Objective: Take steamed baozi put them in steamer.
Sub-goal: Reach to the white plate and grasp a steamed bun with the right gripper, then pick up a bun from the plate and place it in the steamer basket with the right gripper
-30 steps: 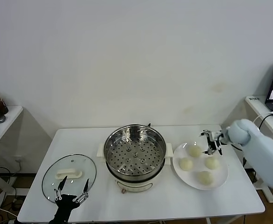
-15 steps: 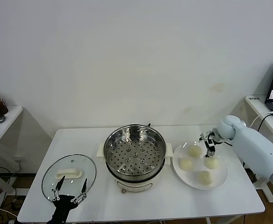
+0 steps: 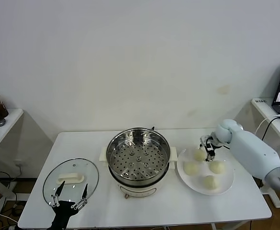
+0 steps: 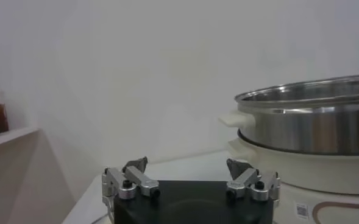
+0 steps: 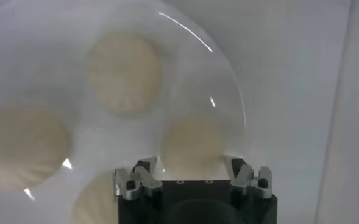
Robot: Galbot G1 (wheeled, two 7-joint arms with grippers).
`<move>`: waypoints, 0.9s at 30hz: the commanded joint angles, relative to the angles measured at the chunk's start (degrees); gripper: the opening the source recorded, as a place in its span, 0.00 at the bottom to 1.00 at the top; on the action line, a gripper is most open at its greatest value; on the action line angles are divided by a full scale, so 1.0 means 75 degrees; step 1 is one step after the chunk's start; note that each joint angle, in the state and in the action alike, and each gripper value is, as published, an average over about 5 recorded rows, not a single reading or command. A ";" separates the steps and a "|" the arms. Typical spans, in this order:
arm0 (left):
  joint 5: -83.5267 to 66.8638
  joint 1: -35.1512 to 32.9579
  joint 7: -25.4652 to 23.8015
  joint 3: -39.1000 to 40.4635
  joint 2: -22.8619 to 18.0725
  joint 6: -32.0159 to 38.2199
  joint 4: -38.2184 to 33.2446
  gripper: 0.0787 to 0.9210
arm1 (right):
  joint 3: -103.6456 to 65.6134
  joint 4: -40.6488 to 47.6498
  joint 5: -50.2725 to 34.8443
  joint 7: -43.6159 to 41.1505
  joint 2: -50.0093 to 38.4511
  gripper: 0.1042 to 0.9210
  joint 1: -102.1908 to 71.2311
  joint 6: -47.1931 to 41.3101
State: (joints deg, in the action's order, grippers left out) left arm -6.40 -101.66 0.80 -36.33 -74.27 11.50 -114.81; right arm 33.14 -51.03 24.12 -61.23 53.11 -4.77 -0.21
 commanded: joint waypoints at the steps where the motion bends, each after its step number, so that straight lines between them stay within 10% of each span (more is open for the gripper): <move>1: 0.0000 0.0012 -0.0004 -0.0011 0.0011 -0.0002 0.0014 0.88 | 0.0150 0.0220 0.0080 0.0027 0.0245 0.73 0.0084 0.0004; 10: -0.0006 0.0026 -0.0007 -0.0001 0.0020 0.0000 0.0008 0.88 | 0.0410 -0.0224 -0.0319 -0.0087 -0.0075 0.55 0.0336 -0.0069; 27: -0.0131 0.0120 -0.0017 0.0027 0.0171 -0.0033 -0.0224 0.88 | 0.2545 -0.2777 -0.3569 -0.0407 -0.1246 0.52 0.4159 -0.0217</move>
State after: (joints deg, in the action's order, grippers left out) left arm -7.05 -100.92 0.70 -36.14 -73.20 11.42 -115.84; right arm 41.66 -61.22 12.96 -63.60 46.88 7.11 -2.11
